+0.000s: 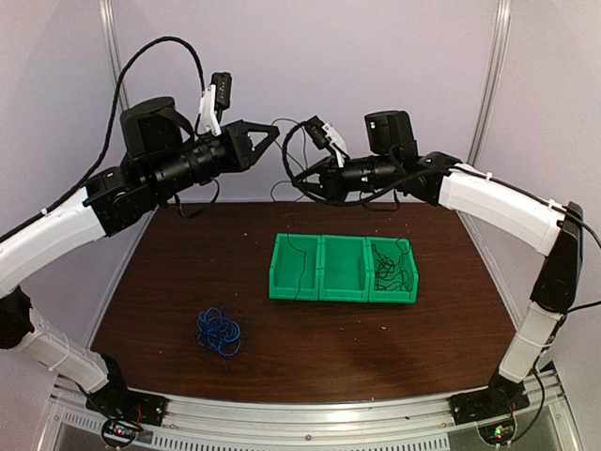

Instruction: Untangle the cables

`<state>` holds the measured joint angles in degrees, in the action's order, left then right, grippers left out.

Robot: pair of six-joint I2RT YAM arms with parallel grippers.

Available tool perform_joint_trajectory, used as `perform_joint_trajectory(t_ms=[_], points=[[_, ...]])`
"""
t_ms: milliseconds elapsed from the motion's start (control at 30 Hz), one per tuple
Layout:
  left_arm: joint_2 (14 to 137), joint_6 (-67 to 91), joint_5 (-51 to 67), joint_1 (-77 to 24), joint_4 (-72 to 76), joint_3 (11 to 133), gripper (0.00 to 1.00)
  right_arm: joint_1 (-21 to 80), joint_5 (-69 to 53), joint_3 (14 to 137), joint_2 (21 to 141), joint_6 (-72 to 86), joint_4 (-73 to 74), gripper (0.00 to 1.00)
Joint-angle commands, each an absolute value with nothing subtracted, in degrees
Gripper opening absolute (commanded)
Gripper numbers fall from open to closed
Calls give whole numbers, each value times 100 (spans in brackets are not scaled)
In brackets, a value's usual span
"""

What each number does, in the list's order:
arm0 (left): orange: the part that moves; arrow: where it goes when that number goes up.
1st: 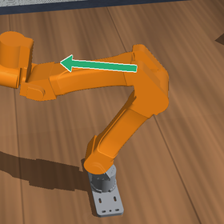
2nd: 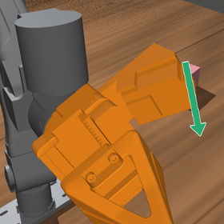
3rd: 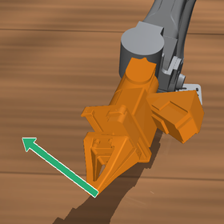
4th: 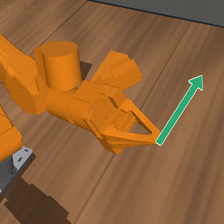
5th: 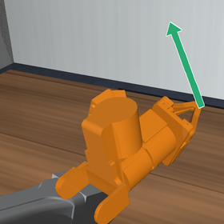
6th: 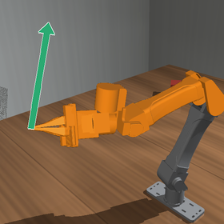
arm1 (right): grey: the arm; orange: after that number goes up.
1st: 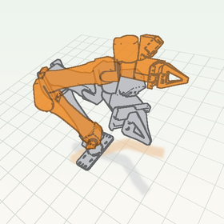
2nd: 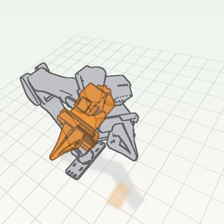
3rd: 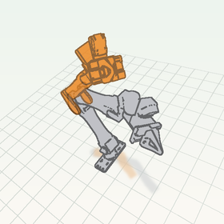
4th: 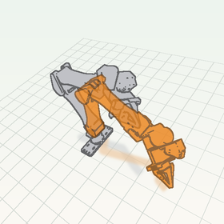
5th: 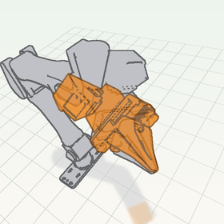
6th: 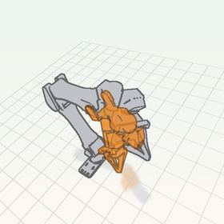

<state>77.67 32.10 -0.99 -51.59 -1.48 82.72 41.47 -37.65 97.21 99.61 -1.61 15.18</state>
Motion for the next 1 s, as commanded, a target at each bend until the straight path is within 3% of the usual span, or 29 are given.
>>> perform_joint_trajectory(t_ms=[0,67,100,200,300,633,967], points=[[7677,3197,-126,-5159,97,8182,0,4023,-3935,9672,9610,-282,1480,0],[7695,3136,-226,-5159,82,8138,0,3908,-3979,9657,9494,-334,1559,0],[7710,3079,-271,-5159,61,8105,8,3814,-4016,9635,9427,-368,1592,0],[7743,2959,-384,-5159,26,7982,43,3462,-4009,9555,9176,-426,1654,0],[7690,2947,-566,-5159,-128,7714,56,3017,-3919,9454,8885,-516,1736,0],[7032,2966,-1037,-5159,-318,6229,60,2136,-3712,9156,8370,-758,1881,0],[6520,2843,-1388,-5159,-469,5933,60,1636,-3500,8210,8128,-980,1605,0]])
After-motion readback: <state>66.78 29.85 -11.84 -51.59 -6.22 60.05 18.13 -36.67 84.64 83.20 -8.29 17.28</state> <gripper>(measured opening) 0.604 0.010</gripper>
